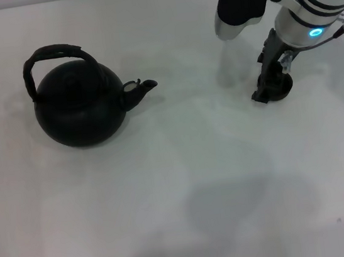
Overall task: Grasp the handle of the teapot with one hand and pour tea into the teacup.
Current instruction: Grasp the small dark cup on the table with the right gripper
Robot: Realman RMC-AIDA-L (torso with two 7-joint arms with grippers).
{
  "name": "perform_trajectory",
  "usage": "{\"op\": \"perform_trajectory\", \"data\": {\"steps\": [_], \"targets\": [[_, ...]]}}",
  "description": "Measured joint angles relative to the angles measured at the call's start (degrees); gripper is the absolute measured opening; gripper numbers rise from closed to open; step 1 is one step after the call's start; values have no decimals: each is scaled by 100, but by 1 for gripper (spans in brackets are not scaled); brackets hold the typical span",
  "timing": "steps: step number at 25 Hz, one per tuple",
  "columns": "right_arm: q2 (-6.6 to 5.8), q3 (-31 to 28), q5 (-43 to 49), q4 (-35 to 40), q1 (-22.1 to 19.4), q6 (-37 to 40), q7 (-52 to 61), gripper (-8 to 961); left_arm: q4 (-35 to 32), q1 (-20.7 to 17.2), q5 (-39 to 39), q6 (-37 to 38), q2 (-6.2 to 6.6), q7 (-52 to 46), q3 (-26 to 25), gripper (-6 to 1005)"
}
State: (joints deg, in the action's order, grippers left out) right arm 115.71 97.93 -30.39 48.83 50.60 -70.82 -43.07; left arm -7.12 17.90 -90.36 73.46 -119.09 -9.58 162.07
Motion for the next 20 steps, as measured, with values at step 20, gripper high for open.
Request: {"op": "perform_trajectory", "data": {"steps": [20], "targets": [[-14, -55, 51, -38, -109, -154, 133, 772, 0, 21, 1, -12, 9, 0, 0, 786]]}}
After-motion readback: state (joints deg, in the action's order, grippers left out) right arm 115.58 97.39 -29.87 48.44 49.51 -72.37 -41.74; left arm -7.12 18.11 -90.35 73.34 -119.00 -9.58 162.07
